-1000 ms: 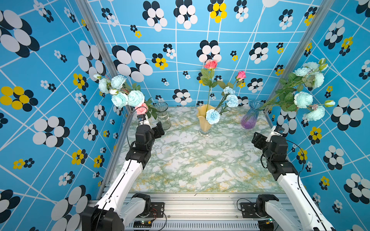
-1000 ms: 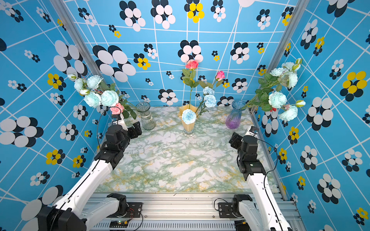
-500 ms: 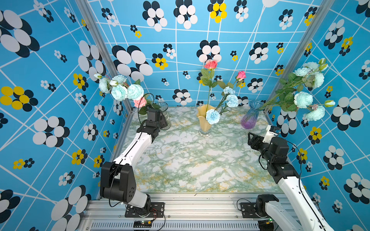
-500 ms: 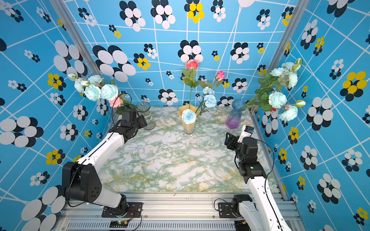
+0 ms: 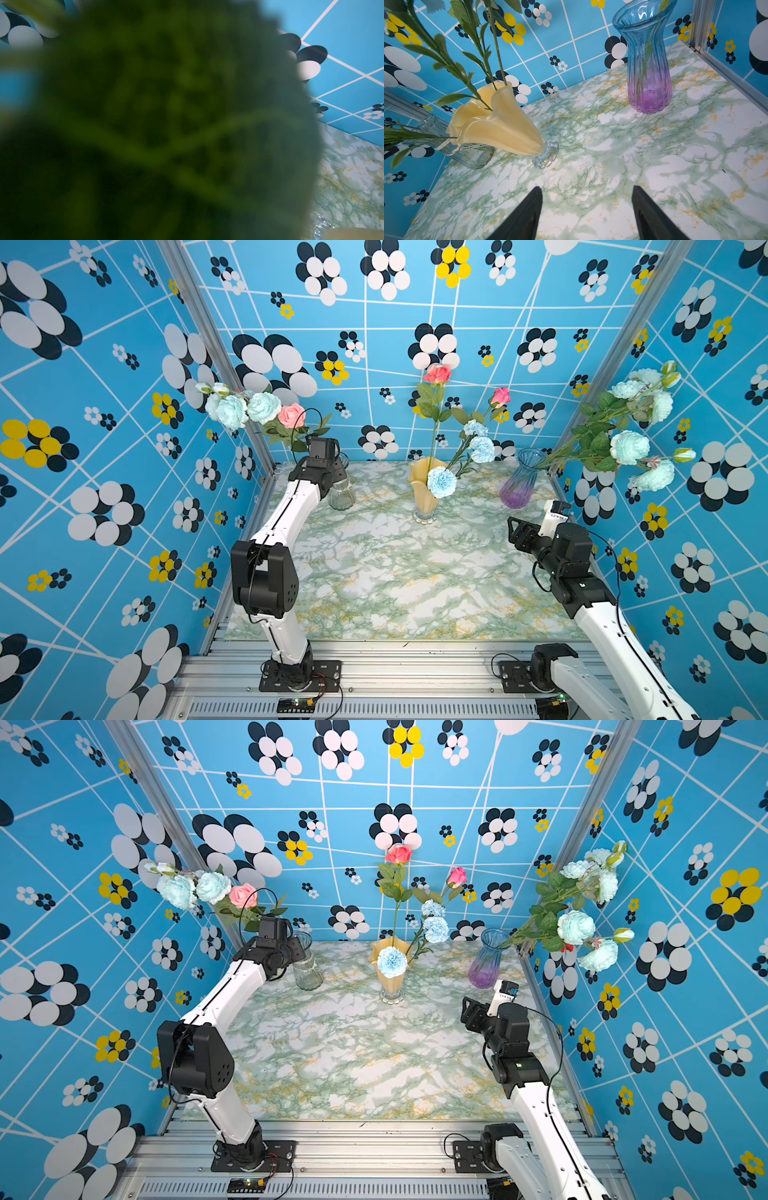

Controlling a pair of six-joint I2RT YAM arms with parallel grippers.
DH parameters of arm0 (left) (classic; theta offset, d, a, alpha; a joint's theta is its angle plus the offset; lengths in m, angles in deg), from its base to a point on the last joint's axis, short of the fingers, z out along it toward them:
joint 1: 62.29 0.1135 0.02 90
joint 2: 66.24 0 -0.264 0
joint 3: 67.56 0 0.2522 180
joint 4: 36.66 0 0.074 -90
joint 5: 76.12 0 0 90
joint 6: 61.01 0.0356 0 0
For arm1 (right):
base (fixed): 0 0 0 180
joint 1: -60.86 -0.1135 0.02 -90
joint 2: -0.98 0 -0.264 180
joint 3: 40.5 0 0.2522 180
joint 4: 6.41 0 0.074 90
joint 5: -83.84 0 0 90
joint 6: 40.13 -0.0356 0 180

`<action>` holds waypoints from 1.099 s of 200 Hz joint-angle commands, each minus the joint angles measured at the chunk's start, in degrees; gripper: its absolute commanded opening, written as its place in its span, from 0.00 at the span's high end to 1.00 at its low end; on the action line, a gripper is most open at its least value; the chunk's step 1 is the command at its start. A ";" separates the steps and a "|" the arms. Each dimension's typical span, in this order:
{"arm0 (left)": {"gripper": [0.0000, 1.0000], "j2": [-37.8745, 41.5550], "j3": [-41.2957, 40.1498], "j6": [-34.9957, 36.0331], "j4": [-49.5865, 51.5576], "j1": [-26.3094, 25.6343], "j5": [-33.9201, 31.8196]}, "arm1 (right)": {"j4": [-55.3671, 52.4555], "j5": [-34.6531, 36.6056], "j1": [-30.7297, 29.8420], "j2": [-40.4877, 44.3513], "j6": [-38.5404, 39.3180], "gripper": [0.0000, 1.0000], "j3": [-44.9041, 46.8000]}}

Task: Pick out blue flowers from the vase
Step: Pick up the flower from the vase.

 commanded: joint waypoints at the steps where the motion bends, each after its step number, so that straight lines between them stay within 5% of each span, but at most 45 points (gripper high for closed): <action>1: 0.38 -2.61 4.38 2.18 6.89 0.45 0.25 | 0.03 -0.57 -0.72 -0.08 0.75 0.29 -1.76; 81: 0.44 -8.46 12.15 3.55 12.95 2.08 1.19 | -0.76 -0.41 -1.18 -1.47 1.13 0.27 -2.54; 220: 0.77 -16.22 21.60 6.52 19.04 2.82 5.40 | -0.82 -0.95 -1.28 -3.09 1.12 0.27 -3.17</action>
